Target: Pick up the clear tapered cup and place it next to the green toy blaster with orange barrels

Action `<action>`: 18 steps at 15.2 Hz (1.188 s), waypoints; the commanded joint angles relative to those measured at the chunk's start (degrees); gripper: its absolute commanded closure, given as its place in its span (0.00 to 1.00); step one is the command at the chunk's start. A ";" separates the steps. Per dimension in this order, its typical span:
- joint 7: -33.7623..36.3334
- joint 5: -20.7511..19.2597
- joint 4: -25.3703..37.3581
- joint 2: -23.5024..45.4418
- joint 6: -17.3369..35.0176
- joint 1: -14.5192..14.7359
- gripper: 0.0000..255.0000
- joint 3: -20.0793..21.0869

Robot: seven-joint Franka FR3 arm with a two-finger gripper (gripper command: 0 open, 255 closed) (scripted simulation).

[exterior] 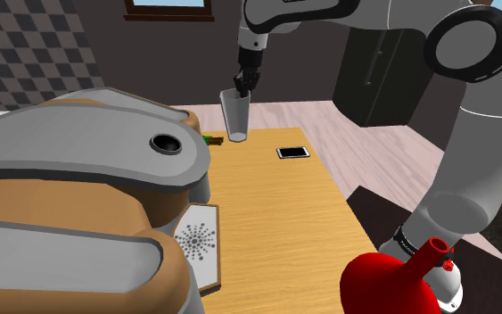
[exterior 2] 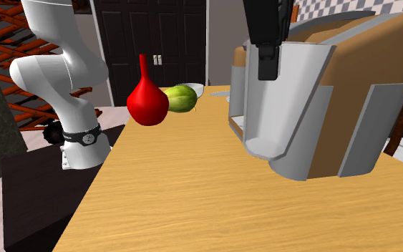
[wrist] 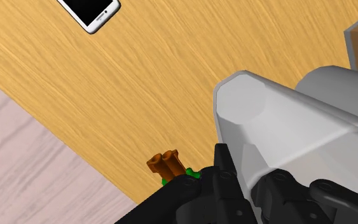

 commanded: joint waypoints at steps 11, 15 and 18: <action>-0.79 0.16 -8.81 0.30 9.14 -0.10 1.00 -0.07; -0.99 0.15 -11.19 0.82 12.03 -0.08 1.00 -0.09; -1.12 0.12 -12.82 1.34 14.16 -0.06 1.00 -0.11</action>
